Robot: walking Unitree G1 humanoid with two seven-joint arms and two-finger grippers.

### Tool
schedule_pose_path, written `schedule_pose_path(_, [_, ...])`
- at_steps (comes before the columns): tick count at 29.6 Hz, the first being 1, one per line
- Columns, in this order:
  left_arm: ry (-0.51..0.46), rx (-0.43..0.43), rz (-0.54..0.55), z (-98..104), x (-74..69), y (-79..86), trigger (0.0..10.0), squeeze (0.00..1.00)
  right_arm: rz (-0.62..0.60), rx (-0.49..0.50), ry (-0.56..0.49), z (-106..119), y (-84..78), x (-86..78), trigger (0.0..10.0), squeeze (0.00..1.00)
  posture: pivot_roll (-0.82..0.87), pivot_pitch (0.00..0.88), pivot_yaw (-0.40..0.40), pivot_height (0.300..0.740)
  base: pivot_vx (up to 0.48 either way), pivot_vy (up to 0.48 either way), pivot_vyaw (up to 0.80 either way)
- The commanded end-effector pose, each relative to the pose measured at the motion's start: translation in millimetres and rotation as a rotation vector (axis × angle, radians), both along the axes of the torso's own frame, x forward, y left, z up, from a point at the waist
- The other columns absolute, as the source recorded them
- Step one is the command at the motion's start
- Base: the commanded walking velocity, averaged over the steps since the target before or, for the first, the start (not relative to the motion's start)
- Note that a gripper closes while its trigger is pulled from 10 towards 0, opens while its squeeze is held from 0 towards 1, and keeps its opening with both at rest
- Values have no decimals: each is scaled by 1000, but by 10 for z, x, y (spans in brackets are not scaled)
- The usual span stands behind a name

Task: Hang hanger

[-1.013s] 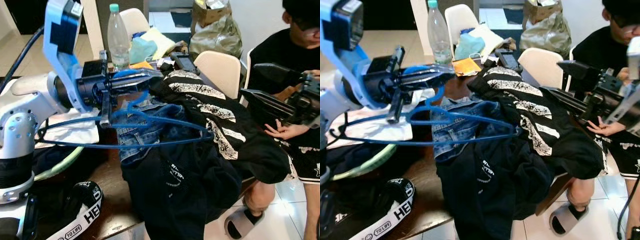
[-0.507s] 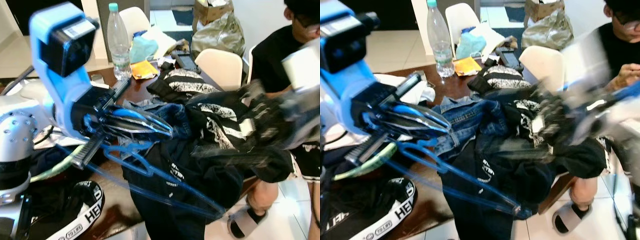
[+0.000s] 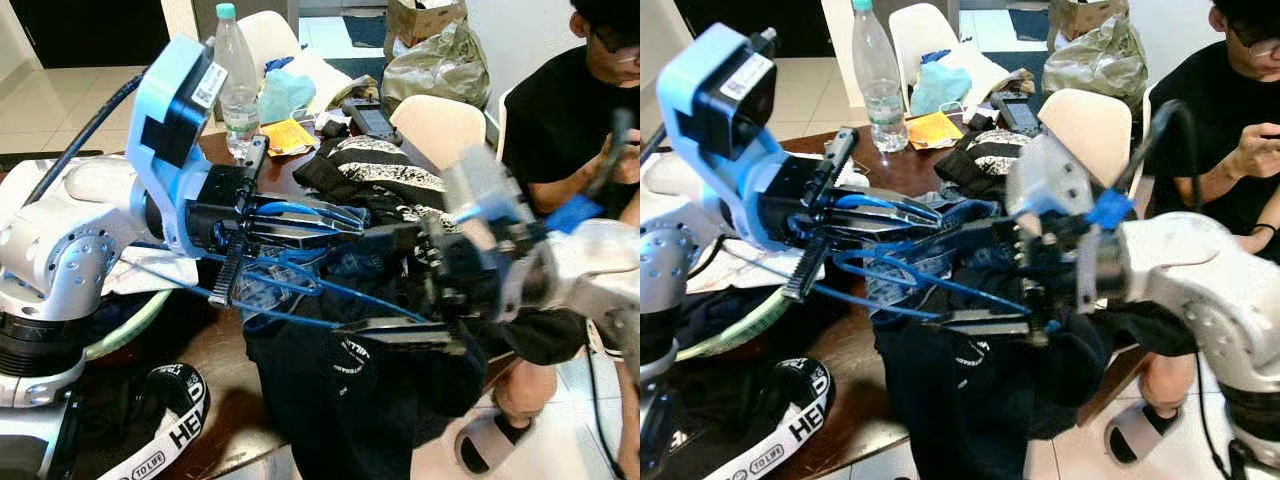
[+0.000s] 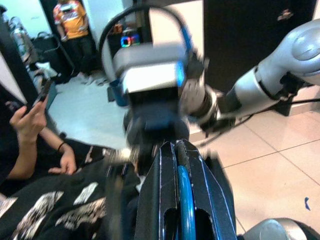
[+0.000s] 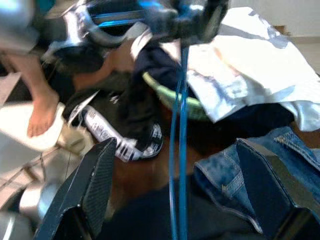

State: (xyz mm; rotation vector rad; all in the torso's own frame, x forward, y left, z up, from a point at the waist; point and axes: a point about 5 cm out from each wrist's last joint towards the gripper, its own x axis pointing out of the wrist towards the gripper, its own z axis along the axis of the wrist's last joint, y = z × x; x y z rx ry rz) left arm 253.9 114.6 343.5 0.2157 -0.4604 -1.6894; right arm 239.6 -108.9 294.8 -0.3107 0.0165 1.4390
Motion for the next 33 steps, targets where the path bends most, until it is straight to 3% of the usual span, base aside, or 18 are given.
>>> schedule_pose_path(1, [-12,-8,-2,-16,-19,14,10000,0,-2,-12,16,-52,100,-18,10000,0,52,133,28,740,0,0,0])
schedule_pose_path(5, [-26,-14,-6,-46,-15,-6,10000,0,-23,6,26,-81,196,7,10000,0,48,133,27,740,0,0,0])
schedule_pose_path(12, [-36,-18,-13,-55,-29,-17,10000,0,-59,24,31,-81,224,64,9765,0,46,133,25,740,0,0,0])
schedule_pose_path(13, [-38,-14,-17,-53,-41,-17,10000,0,-72,20,32,-84,210,80,588,0,46,133,25,740,0,0,0])
schedule_pose_path(15, [-38,-14,-17,-53,-41,-17,10000,0,-72,20,32,-84,210,80,588,0,46,133,25,740,0,0,0])
schedule_pose_path(16, [-39,-10,-20,-51,-51,-18,10000,0,-81,16,33,-87,199,91,0,0,46,133,25,740,0,0,0])
schedule_pose_path(33, [-55,-12,-24,-5,-109,7,10000,0,-149,-37,33,-139,157,126,0,0,45,135,27,740,0,0,0])
